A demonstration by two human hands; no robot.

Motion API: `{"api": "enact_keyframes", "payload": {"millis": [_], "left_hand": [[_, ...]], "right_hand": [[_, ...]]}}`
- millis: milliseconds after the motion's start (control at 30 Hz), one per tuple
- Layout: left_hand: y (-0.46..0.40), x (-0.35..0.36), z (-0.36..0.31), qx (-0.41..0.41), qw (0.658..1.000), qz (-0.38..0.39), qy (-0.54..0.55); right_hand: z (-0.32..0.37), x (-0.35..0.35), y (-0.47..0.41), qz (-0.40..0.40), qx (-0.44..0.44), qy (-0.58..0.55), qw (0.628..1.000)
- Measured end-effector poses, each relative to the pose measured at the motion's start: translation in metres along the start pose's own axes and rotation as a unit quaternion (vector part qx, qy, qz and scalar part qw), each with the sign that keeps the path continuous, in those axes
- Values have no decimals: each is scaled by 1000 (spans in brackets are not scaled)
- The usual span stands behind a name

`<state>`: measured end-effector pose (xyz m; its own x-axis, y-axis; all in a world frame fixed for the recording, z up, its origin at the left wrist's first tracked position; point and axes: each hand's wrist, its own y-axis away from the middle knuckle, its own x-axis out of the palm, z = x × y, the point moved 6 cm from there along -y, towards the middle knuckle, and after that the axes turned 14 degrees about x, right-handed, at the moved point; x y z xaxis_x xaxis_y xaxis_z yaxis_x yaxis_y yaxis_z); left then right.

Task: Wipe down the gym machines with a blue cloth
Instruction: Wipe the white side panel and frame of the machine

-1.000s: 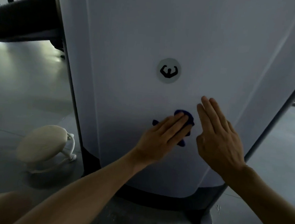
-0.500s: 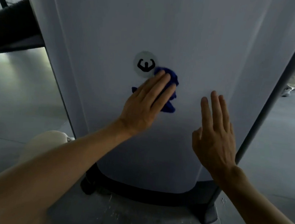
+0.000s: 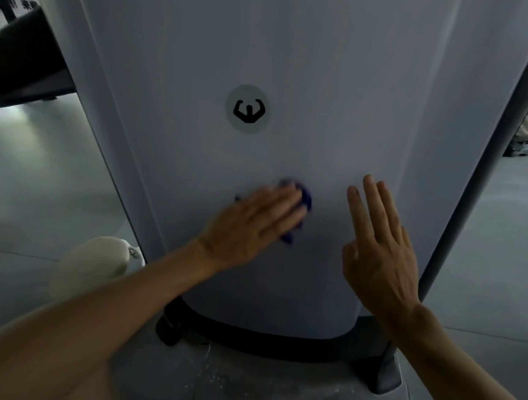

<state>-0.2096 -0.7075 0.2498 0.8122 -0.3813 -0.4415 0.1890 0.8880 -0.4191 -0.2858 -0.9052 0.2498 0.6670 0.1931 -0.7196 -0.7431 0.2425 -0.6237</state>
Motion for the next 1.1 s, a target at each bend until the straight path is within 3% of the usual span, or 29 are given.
{"api": "enact_keyframes", "payload": {"millis": [100,200,267,433,500,600,667,733,833,900,1000,1100], "left_hand": [[-32,-31,65,-160,979,-122,-21],[-43,-28,65,-201,965,-169,-8],[-37,-9,31,-156,977,-144,29],[3,42,-94,73,991,46,98],[8,48,-106,80,989,87,92],[-3,37,-88,93,992,71,56],[-22,19,-53,50,997,46,29],[-53,-7,-2,-44,999,-22,22],[-96,-37,62,-184,976,-120,-2],[-105,-39,70,-212,965,-153,-4],[-86,-10,18,-111,987,-113,36],[-40,33,-70,62,995,25,75]], "right_hand": [[1,-2,-1,-2,14,-12,1000],[-4,-7,-3,-18,43,-27,999],[-7,-8,-3,-36,50,-42,997],[-12,3,7,-31,53,-40,997],[-14,6,9,-27,51,-44,997],[-17,3,10,-27,38,-54,997],[-16,0,10,-28,37,-62,997],[-15,-4,9,-27,48,-58,997],[-16,-12,2,-26,69,-60,995],[-22,-13,-1,-22,96,-73,992],[-32,-6,4,-5,100,-74,992],[-38,4,13,13,78,-67,995]]}}
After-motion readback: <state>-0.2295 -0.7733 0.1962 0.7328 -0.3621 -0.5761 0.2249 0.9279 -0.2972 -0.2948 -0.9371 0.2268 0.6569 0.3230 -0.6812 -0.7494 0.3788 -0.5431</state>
